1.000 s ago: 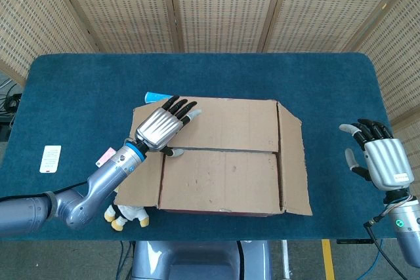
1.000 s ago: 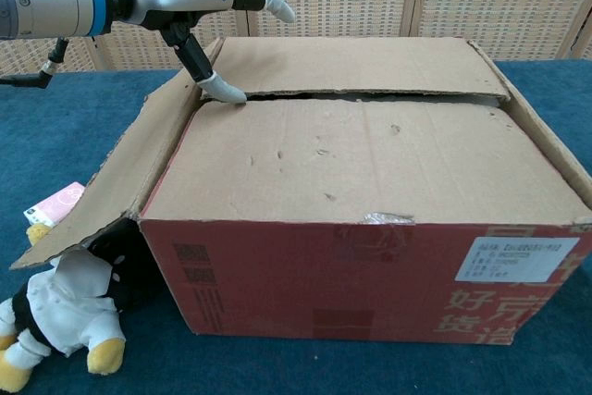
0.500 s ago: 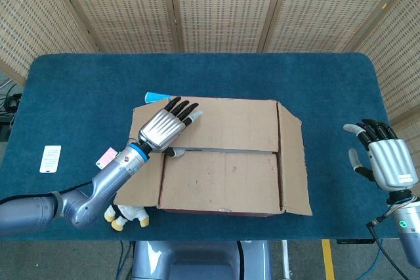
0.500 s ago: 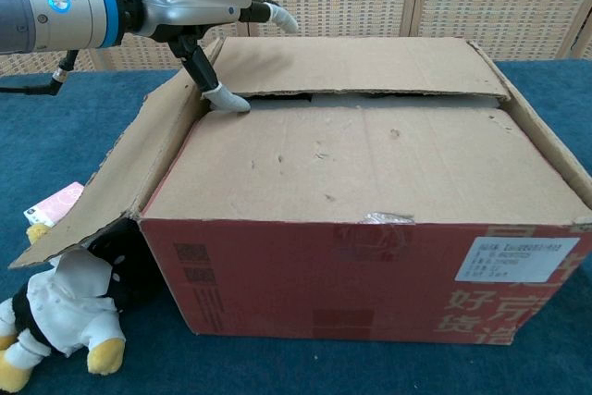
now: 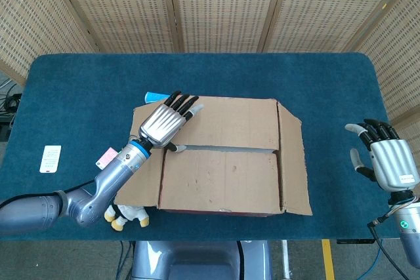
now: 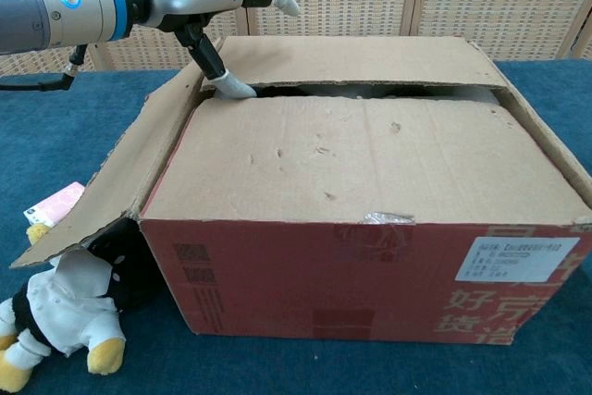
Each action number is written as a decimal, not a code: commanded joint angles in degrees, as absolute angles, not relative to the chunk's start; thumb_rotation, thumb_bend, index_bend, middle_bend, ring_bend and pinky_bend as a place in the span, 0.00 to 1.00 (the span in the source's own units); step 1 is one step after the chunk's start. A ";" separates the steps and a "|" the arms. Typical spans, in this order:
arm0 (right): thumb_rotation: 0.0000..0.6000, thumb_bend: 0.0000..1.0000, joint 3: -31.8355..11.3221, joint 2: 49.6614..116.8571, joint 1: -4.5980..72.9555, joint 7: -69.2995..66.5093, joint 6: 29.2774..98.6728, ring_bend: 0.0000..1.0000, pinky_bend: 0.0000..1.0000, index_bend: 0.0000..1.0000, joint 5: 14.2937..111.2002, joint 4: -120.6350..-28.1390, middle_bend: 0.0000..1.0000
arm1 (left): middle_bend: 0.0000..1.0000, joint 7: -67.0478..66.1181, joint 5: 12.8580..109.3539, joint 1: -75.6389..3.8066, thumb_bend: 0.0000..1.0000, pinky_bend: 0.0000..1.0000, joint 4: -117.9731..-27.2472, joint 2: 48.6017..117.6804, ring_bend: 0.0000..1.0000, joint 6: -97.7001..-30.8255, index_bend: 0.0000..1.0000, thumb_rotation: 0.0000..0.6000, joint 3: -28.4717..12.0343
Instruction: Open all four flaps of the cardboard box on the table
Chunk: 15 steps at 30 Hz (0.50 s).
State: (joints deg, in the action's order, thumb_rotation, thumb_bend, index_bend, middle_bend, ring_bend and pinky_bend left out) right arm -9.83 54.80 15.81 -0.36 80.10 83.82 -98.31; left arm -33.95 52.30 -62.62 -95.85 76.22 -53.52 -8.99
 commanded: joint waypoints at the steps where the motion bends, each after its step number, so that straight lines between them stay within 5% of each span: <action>1: 1.00 0.54 -9.83 54.75 15.77 -0.32 80.14 0.19 0.19 0.25 83.83 -98.38 0.31 | 0.00 -32.72 52.98 -62.08 0.22 0.00 -95.63 76.23 0.00 -54.59 0.04 0.70 -9.76; 15: 1.00 0.54 -10.01 54.74 16.18 -0.13 79.71 0.19 0.19 0.25 84.07 -98.46 0.31 | 0.00 -28.09 54.10 -61.77 0.21 0.00 -93.65 72.71 0.00 -55.88 0.04 0.71 -14.88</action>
